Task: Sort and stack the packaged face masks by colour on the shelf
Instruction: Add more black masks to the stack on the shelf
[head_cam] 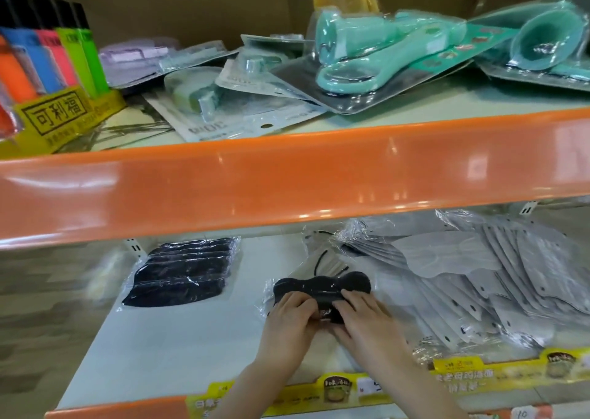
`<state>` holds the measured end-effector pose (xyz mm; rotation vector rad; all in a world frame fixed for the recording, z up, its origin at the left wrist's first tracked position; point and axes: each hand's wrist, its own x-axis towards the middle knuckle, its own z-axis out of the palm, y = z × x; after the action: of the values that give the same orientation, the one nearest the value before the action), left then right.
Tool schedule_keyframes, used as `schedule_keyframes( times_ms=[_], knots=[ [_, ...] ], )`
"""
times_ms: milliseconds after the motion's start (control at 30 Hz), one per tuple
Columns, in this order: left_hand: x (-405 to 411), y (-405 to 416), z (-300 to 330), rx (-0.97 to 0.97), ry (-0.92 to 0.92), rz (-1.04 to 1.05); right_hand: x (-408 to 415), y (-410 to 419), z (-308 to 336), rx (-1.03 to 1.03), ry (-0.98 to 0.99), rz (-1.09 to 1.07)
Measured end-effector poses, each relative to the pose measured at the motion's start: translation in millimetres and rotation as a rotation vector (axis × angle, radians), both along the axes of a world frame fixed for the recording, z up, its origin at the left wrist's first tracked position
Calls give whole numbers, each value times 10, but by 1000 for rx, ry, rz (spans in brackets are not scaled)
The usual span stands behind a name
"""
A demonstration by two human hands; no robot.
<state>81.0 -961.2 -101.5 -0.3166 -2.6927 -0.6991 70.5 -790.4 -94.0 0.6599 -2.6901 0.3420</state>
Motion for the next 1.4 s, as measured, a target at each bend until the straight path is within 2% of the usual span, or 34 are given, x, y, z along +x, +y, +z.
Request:
schedule_keyframes(
  times_ms=[167,400,533,733,900,1100,1400],
  knots=[
    [-15,-125,113,98,33,-22,28,-47,31,-106,107,-40],
    [-53,-492,306,-120,226,51,36,-375,222,-220,169,-85],
    [-39,-852,366,-132,359,102,-46,-657,222,-139,159,-39],
    [102,-1430,434,-122,443,205,-45,-1219,335,-211,195,71],
    [235,-1932,372,-126,392,280,-56,-1719,303,-232,83,148],
    [312,-2321,464,-74,343,318,-44,-2196,246,-272,43,161],
    [317,-2655,199,-102,56,325,-12,-2541,-6,-117,-134,57]
  ],
)
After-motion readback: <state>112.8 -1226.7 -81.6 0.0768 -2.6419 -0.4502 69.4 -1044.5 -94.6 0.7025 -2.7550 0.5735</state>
